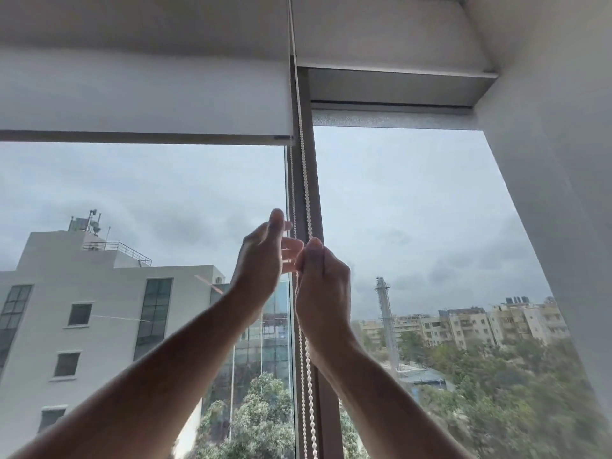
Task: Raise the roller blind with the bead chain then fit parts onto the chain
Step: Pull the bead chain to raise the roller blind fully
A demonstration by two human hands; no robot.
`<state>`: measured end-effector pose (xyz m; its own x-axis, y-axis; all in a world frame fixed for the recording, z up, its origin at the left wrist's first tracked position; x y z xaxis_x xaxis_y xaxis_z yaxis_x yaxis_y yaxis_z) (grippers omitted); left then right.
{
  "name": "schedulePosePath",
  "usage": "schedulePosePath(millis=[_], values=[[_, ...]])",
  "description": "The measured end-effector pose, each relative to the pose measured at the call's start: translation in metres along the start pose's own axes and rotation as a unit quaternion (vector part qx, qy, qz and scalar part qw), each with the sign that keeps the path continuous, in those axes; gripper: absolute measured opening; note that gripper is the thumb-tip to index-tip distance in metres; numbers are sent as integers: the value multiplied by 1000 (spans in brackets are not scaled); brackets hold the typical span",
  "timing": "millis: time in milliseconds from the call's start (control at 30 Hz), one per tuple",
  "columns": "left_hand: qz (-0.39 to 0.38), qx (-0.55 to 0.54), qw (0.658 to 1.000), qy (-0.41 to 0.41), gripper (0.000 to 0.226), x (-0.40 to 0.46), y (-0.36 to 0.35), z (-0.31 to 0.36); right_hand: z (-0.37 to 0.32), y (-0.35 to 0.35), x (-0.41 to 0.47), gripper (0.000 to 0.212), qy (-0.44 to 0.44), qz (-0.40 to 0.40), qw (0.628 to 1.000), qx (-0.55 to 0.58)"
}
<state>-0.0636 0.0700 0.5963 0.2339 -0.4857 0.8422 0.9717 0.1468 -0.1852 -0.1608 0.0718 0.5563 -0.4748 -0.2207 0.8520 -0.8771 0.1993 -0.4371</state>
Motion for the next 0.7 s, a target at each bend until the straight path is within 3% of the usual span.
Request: schedulePosePath(millis=[100,200,333,433,533,700], values=[[-13,-5,1000,7,44,16,-16,24,8,9,-25,47,9,-15,1000,1],[-31,-55,995,73,27,25,-32,36,21,18,-55,40,2,-34,999,-3],[8,-64,989,131,35,21,-45,27,35,27,-73,45,-66,-68,995,23],[62,-80,990,101,30,19,-39,22,42,33,-67,48,-133,-114,983,61],[65,-94,991,66,28,19,-33,27,49,40,-54,44,-171,-138,973,71],[34,-91,995,38,31,11,-33,34,54,51,-26,51,-141,-82,987,12]])
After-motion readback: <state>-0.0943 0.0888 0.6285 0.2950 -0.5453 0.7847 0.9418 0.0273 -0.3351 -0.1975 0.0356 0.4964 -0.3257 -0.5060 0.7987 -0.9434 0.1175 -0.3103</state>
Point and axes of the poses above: each hand's wrist, its own x-axis towards the middle knuckle, its own y-axis out of the back of the hand, z = x × y, the point moved 5 cm from there along x, towards the middle knuckle, and after that the axes turned 9 degrees about z, right-handed, at the moved point
